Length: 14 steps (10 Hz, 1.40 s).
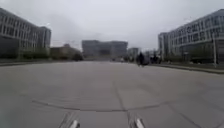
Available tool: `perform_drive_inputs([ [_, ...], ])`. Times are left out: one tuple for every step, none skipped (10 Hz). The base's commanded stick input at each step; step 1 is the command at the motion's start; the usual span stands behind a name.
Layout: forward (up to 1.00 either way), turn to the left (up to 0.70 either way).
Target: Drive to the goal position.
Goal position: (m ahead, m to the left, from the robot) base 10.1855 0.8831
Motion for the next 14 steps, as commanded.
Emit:
perform_drive_inputs([
  [1.00,0.00],
  [1.00,0.00],
  [1.00,0.00],
  [1.00,0.00],
  [1.00,0.00],
  [1.00,0.00],
  [1.00,0.00],
  [1.00,0.00],
  [1.00,0.00],
  [1.00,0.00],
  [1.00,0.00],
  [1.00,0.00],
  [1.00,0.00],
  [1.00,0.00],
])
